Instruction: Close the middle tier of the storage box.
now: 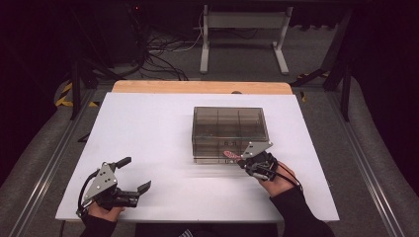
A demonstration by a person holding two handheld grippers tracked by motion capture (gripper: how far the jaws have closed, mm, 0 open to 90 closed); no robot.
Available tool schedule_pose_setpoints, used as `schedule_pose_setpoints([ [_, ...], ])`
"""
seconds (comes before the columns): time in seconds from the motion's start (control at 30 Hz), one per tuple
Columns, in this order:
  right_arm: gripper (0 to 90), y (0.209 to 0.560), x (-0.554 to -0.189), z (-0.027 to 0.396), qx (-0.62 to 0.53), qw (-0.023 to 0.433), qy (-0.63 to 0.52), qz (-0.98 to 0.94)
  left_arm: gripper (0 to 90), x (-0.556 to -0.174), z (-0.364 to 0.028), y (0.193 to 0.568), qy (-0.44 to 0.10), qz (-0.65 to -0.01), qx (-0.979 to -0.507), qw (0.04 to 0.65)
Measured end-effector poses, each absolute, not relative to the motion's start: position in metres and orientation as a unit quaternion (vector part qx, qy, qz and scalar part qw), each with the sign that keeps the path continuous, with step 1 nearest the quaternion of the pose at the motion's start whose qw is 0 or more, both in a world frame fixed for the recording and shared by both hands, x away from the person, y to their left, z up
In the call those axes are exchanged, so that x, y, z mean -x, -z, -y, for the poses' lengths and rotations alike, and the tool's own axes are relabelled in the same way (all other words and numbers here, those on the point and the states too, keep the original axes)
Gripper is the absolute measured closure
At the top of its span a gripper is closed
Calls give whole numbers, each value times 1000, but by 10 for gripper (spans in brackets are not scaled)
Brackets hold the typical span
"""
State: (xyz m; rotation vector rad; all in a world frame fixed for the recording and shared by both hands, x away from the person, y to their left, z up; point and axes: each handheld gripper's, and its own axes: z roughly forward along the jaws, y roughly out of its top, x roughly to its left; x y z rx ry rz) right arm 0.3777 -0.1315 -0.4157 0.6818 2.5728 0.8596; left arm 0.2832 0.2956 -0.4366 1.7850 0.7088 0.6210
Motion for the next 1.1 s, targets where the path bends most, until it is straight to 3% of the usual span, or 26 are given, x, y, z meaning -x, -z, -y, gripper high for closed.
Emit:
schedule_pose_setpoints([
  [1.1,900,419,-396,126,-274,200,-324,-883,21,-272,-304,438,-269,-308,-747,525],
])
